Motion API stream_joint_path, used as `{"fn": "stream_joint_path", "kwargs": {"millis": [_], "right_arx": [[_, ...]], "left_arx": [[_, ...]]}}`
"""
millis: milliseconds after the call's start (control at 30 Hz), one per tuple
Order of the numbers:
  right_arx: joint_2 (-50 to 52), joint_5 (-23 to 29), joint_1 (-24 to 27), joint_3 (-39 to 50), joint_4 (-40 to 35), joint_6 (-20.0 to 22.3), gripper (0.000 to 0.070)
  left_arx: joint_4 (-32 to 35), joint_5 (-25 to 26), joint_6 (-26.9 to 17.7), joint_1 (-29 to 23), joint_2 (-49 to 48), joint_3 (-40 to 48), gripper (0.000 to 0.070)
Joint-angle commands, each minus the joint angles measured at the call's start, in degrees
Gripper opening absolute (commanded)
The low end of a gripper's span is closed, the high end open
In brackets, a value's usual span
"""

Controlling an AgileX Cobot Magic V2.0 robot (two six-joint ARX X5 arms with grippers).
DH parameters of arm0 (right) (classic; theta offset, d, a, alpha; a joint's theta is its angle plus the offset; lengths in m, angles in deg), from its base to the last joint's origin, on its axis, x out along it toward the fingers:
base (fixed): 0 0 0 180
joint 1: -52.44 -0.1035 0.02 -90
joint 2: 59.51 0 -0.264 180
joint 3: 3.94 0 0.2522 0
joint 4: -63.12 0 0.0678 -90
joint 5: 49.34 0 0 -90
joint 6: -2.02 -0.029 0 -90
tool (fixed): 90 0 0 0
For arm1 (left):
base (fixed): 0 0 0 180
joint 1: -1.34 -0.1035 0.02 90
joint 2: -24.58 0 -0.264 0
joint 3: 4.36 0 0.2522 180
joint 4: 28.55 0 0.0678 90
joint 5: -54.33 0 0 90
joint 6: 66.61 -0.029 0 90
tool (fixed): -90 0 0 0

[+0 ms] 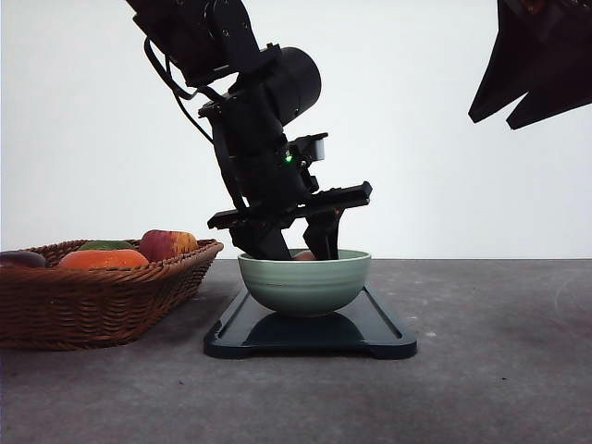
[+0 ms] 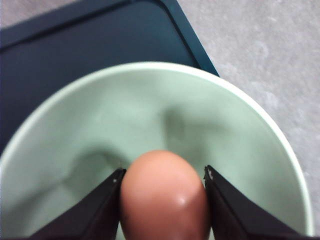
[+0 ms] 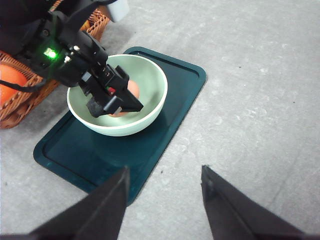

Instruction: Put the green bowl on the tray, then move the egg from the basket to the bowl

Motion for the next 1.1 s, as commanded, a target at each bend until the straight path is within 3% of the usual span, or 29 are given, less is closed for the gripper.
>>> {"fn": "stream_joint_path", "kwargs": {"millis": [0, 767, 833, 933, 1067], "right_arx": [[-0.28, 0.00, -0.42, -0.11, -0.61, 0.28, 0.0284], [-0.28, 0.00, -0.42, -0.11, -0.61, 0.28, 0.0284], [-0.28, 0.00, -0.42, -0.11, -0.59, 0.28, 0.0284], [-0.28, 0.00, -0.42, -0.11, -0.61, 0.28, 0.0284], [-0.28, 0.00, -0.42, -0.11, -0.61, 0.28, 0.0284]], "left_arx": [[0.60, -0.92, -0.59, 0.72, 1.09, -1.36, 0.0157], [-0.26, -1.44, -0.55, 0.87, 1.94, -1.36, 0.0160], [-0.27, -1.44, -0.55, 0.87, 1.95, -1.34, 0.0182], [-0.35, -1.44, -0.37, 0.87, 1.95, -1.34, 0.0296], [-0.70, -1.41, -0.35, 0.88, 1.95, -1.35, 0.0316]]}}
